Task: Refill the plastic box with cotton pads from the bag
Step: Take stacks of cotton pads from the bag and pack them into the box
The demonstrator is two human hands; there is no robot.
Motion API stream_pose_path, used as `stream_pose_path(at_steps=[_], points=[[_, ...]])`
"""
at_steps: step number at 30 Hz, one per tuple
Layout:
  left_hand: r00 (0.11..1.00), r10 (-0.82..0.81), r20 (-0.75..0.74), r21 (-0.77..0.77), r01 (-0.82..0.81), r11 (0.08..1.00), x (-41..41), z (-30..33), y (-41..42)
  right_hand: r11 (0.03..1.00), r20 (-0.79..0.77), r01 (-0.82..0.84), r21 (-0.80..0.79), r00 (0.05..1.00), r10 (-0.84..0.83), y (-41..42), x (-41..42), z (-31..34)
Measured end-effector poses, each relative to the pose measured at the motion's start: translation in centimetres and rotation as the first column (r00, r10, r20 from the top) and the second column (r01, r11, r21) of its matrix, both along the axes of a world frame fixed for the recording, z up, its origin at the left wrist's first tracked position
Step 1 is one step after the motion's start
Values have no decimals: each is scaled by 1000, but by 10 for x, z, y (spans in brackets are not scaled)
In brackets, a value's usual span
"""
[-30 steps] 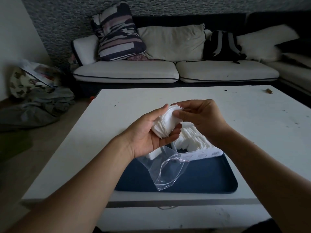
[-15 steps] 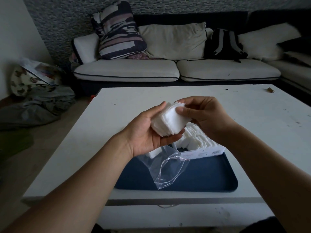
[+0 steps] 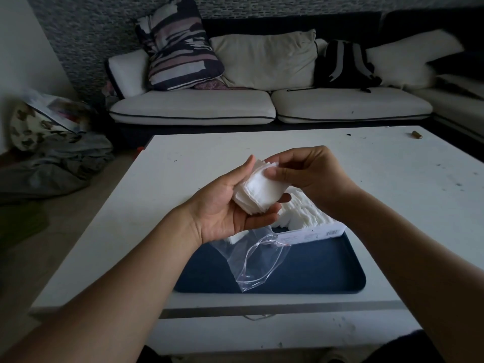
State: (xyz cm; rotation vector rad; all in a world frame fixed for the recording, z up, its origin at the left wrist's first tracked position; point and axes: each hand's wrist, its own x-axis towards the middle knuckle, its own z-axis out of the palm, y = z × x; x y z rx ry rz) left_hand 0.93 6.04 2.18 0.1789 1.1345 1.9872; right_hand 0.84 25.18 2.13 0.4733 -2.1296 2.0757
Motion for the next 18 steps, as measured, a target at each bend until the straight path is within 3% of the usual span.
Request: stream_pose_path(at_steps=[5, 11, 15, 18], points=[[1000, 31, 0, -34, -31, 999, -1, -1, 3, 994, -33, 103, 29, 994, -102, 0, -2, -2], [996, 68, 63, 30, -70, 997, -3, -1, 4, 977, -75, 208, 44, 976, -204, 7, 0, 6], [993, 101, 62, 19, -102, 995, -4, -1, 3, 999, -28, 14, -41, 999, -15, 14, 7, 16], [995, 66, 75, 16, -67, 998, -3, -1, 3, 991, 11, -137, 9, 991, 137, 12, 10, 15]])
